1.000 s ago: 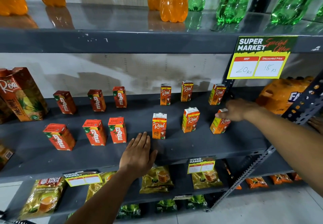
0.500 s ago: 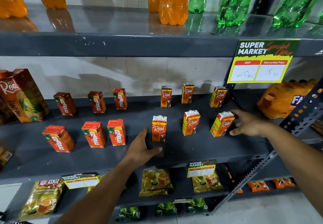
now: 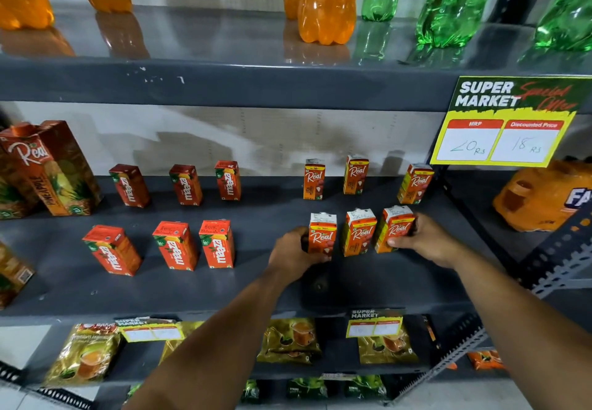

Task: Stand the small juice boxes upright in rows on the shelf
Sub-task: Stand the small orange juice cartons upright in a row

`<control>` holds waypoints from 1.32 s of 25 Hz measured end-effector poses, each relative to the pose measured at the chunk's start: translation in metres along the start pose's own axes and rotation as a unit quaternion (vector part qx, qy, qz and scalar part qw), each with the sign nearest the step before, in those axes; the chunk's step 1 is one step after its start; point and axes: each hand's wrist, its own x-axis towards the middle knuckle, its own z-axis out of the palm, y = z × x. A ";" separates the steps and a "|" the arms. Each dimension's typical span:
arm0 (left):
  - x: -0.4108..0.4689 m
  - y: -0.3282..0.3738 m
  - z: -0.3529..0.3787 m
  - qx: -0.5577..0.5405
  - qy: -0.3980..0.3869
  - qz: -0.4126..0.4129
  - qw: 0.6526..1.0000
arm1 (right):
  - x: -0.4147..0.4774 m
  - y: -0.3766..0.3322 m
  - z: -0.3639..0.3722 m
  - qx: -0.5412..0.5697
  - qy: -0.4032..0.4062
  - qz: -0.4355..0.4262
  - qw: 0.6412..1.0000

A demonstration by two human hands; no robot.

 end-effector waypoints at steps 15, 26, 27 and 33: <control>0.009 0.016 0.026 -0.051 -0.058 -0.014 0.997 | 0.000 0.016 0.036 -0.036 -0.060 -0.076 0.995; -0.038 0.030 0.063 -0.079 -0.084 -0.049 0.992 | -0.051 0.048 0.017 -0.104 -0.056 -0.119 0.986; -0.038 0.031 0.063 -0.076 -0.081 -0.053 0.992 | -0.051 0.047 0.016 -0.106 -0.060 -0.120 0.985; -0.040 0.035 0.064 -0.079 -0.074 -0.075 0.991 | -0.053 0.048 0.017 -0.085 -0.053 -0.088 0.991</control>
